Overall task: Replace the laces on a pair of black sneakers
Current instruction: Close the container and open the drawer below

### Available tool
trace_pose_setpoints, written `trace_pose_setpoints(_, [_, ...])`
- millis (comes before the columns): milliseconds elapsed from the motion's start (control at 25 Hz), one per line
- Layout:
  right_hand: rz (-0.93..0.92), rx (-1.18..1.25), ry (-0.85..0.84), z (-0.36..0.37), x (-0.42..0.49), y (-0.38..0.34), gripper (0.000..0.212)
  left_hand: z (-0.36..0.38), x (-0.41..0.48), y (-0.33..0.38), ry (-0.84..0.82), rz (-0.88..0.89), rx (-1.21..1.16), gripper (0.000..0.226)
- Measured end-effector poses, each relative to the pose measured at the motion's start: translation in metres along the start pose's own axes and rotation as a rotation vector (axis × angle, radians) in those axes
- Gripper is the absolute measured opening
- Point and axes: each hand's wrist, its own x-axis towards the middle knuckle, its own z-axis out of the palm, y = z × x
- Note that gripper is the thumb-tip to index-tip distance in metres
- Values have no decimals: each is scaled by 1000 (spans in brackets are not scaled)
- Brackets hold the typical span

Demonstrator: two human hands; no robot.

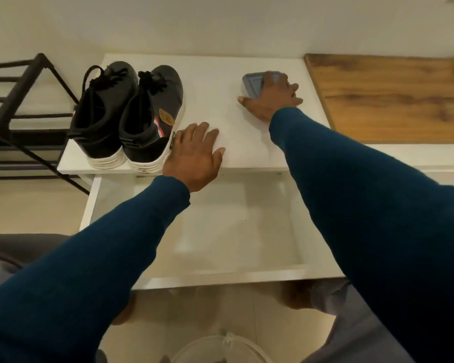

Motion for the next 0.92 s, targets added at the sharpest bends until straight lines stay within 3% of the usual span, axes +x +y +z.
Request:
trace_pose_setpoints(160, [-75, -36, 57, 3, -46, -5, 93, 2, -2, 1, 52, 7, 25, 54])
trace_pose_setpoints(440, [-352, 51, -105, 16, -243, 41, 82, -1, -2, 1, 25, -2, 31, 55])
trace_pose_setpoints(560, [-259, -36, -290, 53, -251, 51, 86, -2, -4, 3, 29, -10, 31, 54])
trace_pose_setpoints(720, [48, -58, -463, 107, -188, 66, 95, -3, -3, 4, 28, -25, 15, 54])
trace_pose_setpoints(920, [146, -271, -528, 169, -156, 91, 103, 2, -2, 4, 74, -14, 15, 53])
